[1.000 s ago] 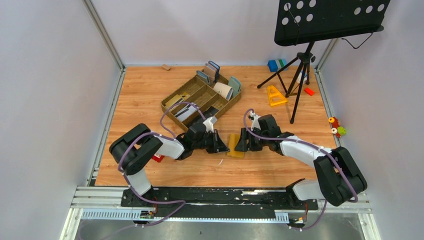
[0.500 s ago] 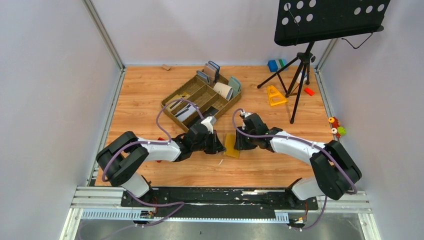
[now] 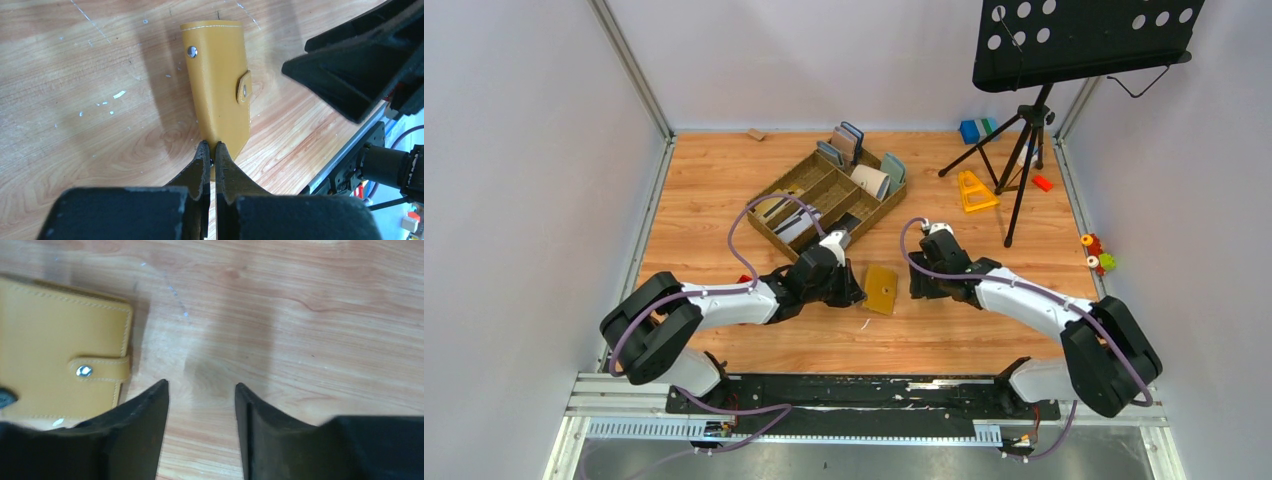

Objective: Take the credit cards out of the card holder
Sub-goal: Open the card holder at the center of the board.

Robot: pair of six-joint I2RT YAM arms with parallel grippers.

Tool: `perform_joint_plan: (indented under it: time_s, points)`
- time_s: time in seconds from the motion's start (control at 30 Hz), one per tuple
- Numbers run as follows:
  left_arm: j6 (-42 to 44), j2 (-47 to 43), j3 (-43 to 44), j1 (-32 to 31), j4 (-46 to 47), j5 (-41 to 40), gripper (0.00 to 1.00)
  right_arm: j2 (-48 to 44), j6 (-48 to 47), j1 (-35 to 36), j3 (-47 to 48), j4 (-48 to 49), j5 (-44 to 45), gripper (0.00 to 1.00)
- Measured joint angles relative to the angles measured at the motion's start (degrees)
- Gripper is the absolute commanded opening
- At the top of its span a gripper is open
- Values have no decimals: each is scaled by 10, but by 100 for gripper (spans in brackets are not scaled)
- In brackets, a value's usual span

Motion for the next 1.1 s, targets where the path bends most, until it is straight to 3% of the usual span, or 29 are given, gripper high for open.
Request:
perform_joint_plan:
  time_s: [0.13, 0.27, 0.43, 0.63, 1.1]
  points:
    - [0, -2, 0, 0, 0, 4, 0, -32, 5, 0, -28, 42, -68, 75]
    - [-1, -6, 0, -1, 0, 7, 0, -32, 30, 5, -30, 91, -123, 77]
    - [-3, -7, 0, -7, 0, 7, 0, 6, 54, 16, -9, 122, -156, 62]
    - [-2, -13, 0, -16, -9, -9, 0, 52, 64, 23, 12, 117, -158, 53]
    - [13, -37, 29, -61, -66, -96, 0, 32, 64, 35, 6, 78, -123, 25]
